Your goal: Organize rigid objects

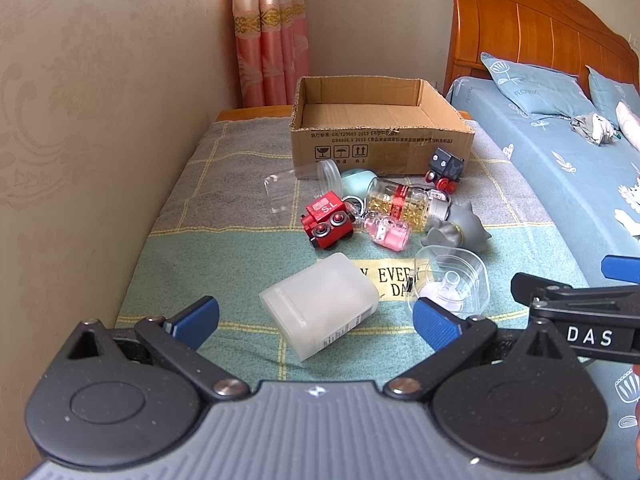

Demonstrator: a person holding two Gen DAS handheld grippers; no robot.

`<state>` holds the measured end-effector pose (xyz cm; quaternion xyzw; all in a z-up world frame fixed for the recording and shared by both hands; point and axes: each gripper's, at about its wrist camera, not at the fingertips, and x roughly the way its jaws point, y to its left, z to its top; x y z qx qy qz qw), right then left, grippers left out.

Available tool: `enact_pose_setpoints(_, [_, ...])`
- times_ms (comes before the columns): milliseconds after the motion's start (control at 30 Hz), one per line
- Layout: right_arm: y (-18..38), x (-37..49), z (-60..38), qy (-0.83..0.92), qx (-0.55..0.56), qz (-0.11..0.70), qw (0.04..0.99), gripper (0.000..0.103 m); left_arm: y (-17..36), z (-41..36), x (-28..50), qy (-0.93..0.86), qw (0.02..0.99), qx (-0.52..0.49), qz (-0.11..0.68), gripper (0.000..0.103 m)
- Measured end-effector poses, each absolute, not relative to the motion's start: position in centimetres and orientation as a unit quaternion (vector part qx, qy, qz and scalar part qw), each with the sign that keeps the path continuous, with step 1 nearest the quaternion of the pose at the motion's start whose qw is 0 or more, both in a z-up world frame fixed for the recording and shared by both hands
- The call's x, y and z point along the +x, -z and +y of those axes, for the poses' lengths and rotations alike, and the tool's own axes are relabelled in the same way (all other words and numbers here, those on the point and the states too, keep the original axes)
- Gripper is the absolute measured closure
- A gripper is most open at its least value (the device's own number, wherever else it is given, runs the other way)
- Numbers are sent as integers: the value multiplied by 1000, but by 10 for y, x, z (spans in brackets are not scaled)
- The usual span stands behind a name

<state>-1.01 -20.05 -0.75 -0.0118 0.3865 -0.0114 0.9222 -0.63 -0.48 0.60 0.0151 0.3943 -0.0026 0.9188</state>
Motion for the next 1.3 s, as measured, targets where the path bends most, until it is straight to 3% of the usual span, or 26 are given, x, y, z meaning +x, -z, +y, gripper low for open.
enact_pose_setpoints(633, [9, -5, -200, 5, -17, 378, 926, 0, -6, -4, -1, 12, 920, 13, 392, 1])
enact_pose_setpoints(967, [13, -1, -205, -54, -31, 339, 939, 0, -2, 10, 4, 67, 933, 15, 354, 1])
enact_pose_setpoints(1300, [37, 11, -207, -136, -60, 335, 931, 0, 36, 18, 23, 111, 904, 49, 411, 1])
